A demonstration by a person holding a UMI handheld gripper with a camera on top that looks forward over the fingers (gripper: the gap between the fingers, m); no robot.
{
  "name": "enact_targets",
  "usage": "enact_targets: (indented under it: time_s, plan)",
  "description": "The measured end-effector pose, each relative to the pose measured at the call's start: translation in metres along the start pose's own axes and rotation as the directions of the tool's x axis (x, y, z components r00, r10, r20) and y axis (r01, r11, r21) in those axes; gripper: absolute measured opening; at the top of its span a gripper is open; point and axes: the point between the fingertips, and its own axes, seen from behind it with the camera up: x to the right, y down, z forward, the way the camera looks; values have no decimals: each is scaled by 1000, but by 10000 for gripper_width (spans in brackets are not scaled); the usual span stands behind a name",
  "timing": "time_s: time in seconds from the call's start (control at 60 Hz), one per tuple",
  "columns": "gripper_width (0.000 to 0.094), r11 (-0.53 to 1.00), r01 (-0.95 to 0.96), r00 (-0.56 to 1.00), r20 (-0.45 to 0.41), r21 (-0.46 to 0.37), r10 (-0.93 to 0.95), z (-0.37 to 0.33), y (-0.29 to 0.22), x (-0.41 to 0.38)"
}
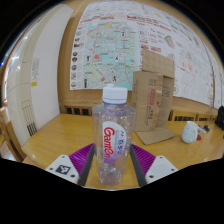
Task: Pour water
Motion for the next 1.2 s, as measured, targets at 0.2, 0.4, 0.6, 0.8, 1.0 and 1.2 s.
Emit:
enact_targets:
  time_s: [0.2,0.4,0.6,0.8,1.0,1.2]
  plan:
    - [451,998,28,999,26,58,-29,13,-5,-5]
    - [334,997,0,995,104,82,-8,7,-16,-14]
    - [333,966,-196,952,267,170,146,-22,-105,-2]
    - [331,794,-596,714,529,115,459,-37,-216,65]
    - [330,312,-919,66,685,-241,725,-21,-272,164]
    - [329,-200,-866,-461,579,-458,672,30,-248,274]
